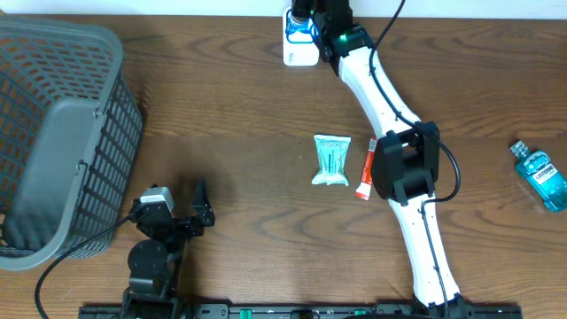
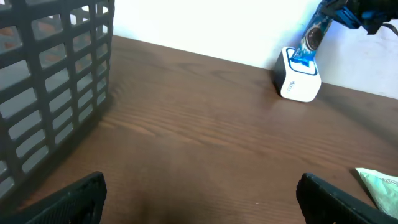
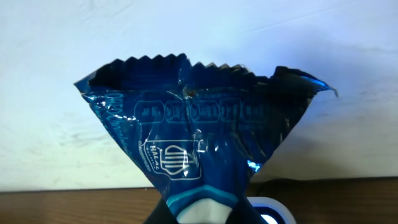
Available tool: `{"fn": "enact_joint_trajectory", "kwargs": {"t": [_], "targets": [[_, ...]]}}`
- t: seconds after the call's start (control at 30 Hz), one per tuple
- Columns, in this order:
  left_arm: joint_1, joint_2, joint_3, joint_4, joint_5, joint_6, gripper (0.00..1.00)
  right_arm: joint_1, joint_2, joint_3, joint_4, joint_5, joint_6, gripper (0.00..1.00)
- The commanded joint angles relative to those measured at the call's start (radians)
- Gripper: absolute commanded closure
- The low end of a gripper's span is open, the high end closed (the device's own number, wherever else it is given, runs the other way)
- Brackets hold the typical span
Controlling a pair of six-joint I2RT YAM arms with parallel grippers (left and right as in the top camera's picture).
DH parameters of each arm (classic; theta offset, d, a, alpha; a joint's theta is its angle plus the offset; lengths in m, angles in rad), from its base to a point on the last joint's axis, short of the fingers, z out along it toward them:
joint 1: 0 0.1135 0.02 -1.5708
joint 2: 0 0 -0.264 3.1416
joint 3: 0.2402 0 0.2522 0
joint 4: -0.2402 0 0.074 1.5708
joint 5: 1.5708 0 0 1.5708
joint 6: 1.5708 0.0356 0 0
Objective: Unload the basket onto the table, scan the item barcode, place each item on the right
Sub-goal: 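Hold the Oreo pack in front of the scanner with the right gripper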
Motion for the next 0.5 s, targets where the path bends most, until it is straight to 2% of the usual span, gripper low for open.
{"fn": "enact_joint_trajectory", "kwargs": {"t": [0.0,0.2,0.47], "targets": [[0.003,-0.001,-0.032,-0.015,-0.006,-0.005,0.02,-0.014,0.012,0.026,-0.051,0.034,0.054,0.99],[0.003,-0.001,-0.032,-0.015,-0.006,-0.005,0.02,-0.017,0.021,0.026,-0.160,0.092,0.072,0.99],[0.003,-0.001,-0.032,-0.015,-0.006,-0.005,0.02,-0.029,0.023,0.026,-0.097,0.101,0.072,0.99]]}}
